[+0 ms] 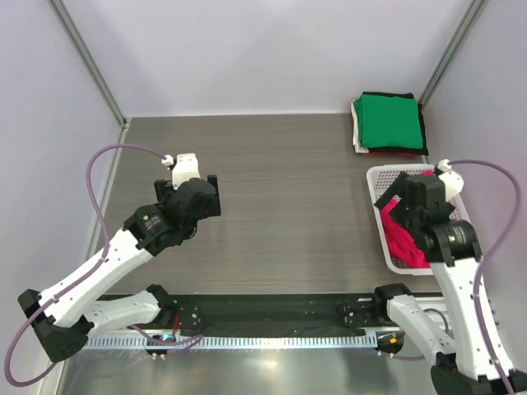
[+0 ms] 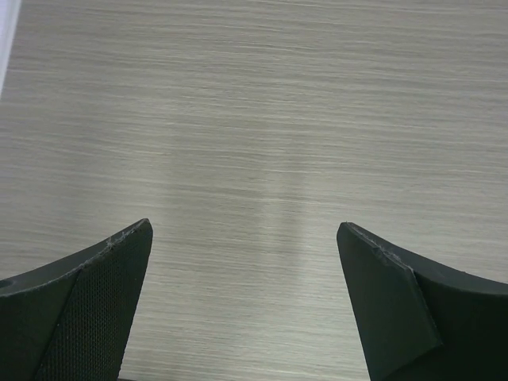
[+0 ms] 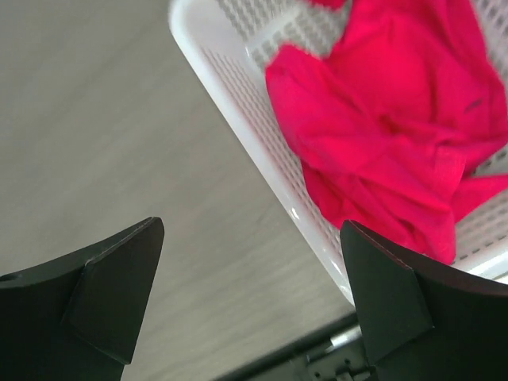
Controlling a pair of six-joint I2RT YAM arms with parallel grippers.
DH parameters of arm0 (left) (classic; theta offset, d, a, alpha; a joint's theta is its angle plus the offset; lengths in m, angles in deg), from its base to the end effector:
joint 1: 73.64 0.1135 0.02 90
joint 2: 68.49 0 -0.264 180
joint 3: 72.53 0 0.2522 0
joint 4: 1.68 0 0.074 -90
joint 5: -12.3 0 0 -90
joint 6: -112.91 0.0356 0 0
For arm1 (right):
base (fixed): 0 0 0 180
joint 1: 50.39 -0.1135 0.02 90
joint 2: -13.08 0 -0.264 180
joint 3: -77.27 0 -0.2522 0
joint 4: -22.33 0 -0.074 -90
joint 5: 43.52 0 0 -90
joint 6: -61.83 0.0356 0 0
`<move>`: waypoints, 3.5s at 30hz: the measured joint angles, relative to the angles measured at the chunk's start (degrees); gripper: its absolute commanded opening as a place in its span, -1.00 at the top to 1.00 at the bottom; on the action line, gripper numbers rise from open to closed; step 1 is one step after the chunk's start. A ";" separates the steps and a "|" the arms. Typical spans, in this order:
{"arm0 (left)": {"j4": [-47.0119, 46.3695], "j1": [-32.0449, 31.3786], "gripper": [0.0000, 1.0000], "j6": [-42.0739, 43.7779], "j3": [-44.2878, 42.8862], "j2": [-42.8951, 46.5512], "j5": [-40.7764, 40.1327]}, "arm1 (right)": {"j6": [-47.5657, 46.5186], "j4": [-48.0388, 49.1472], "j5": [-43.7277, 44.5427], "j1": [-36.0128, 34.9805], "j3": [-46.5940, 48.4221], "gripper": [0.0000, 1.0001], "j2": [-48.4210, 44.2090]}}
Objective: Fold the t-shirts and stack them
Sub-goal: Grab the tshirt from the pile, then move the tshirt to the center of the board, then flatten the tshirt out
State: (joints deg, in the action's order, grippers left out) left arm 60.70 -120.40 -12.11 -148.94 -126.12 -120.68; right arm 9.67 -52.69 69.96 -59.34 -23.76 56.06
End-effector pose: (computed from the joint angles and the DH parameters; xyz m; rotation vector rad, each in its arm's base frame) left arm 0.1478 -0.1217 0.3487 -0.1358 2.0954 0.0353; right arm 0.1146 0.0037 0.3745 0.7515 2.0534 -0.0032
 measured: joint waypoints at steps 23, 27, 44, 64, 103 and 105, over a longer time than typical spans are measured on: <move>-0.76 0.39 -0.99 4.94 9.53 15.58 6.27 | 5.16 -0.57 3.82 5.25 -8.83 -0.99 18.29; 0.96 0.39 -0.99 3.85 9.53 16.85 6.93 | 4.02 4.76 1.33 14.86 -13.00 -0.90 20.04; 1.57 0.39 -0.99 2.51 9.57 19.91 7.19 | -3.78 8.61 -7.43 4.24 22.23 0.98 28.98; 8.52 0.39 -0.99 -2.60 6.12 22.29 3.54 | 5.14 12.70 -7.37 -3.43 14.60 -0.81 33.05; 1.20 37.16 -0.96 4.26 1.40 -0.37 21.00 | 0.09 27.74 -32.85 -34.53 48.17 -0.43 90.49; 1.09 37.18 -0.96 4.20 2.69 0.20 21.62 | 0.02 27.78 -31.93 -34.32 47.50 -0.43 90.47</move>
State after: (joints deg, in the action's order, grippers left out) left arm 61.80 -83.22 -7.92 -146.25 -125.92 -99.07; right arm 9.70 -24.91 38.03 -93.65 23.74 146.53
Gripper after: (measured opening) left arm 0.982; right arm 0.720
